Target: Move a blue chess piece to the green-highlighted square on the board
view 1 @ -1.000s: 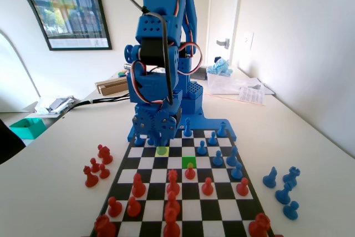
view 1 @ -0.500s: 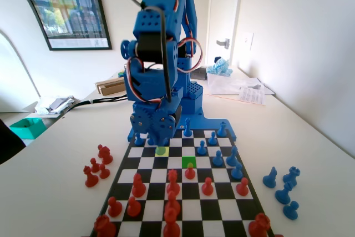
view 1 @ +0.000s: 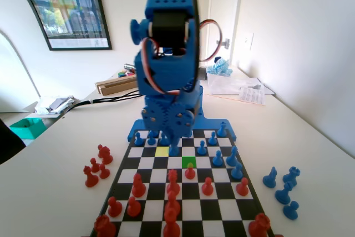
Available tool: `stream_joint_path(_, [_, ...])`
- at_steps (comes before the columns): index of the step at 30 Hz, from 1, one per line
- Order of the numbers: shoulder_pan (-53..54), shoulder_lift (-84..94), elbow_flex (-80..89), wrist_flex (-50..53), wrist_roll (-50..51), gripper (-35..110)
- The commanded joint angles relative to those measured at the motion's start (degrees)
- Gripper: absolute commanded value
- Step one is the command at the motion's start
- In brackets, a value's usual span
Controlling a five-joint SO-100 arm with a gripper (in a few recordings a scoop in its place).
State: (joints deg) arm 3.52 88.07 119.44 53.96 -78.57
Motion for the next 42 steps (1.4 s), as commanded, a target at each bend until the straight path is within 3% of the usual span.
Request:
stream_joint_path(1, [-3.8,1.1,-0.3,-0.5,1.7,1])
stream_joint_path(14, [-6.2,-2.1,5.4,-7.5,1.8,1])
stream_joint_path(42, [-5.9,-4.0,3.3,-10.5,1.6,1])
